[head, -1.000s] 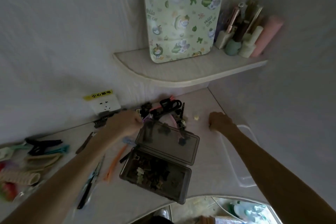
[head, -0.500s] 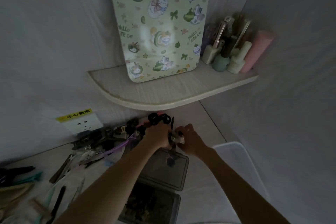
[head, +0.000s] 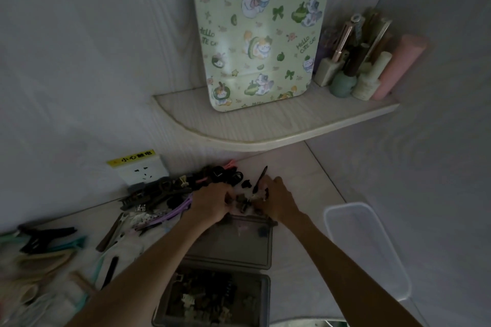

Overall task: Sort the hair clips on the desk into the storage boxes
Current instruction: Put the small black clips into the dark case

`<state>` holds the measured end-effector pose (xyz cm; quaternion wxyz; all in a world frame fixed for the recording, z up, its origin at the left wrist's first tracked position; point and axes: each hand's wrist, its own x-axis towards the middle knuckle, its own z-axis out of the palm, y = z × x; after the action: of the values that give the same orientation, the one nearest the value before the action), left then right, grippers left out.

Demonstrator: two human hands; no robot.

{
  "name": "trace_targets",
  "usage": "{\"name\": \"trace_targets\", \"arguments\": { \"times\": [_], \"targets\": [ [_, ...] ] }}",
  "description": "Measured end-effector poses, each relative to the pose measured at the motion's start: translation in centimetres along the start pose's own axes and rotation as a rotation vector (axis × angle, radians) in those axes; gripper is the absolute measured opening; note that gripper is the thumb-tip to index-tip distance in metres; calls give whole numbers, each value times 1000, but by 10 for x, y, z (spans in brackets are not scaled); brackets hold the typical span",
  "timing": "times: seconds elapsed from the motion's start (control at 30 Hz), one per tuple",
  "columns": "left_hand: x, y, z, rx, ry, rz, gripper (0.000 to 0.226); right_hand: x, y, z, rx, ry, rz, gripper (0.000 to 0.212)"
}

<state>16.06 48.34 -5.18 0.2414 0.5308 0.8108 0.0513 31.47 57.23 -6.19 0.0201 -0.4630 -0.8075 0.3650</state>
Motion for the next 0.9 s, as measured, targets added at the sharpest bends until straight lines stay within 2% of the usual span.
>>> {"name": "trace_targets", "arguments": {
  "times": [0.2,0.3,0.4,0.5,0.57,0.67,0.77,0.83,0.9],
  "targets": [
    [-8,-4,5,-134,217,57,12,-4,15,-13,-6,59,83,11],
    [-11,-2,3,-226,257,84,18,-8,20,-21,3,108,92,20],
    [-18,1,-7,-299,288,132,33,-16,12,-29,36,152,64,14],
    [-40,3,-26,-388,284,189,28,-39,-7,-36,180,240,14,13],
    [-64,-3,-35,-468,220,237,23,-65,-22,-37,253,251,-67,14],
    [-103,-21,-39,-512,56,299,22,-107,-33,-23,313,138,-186,10],
    [-133,-36,-36,-406,-148,324,24,-139,-41,-3,159,-74,-241,9],
    [-141,-41,-31,-393,-267,320,25,-151,-44,6,55,-218,-281,19],
    [-144,-43,-29,-390,-319,302,30,-156,-44,10,27,-302,-285,29]
  ]
}}
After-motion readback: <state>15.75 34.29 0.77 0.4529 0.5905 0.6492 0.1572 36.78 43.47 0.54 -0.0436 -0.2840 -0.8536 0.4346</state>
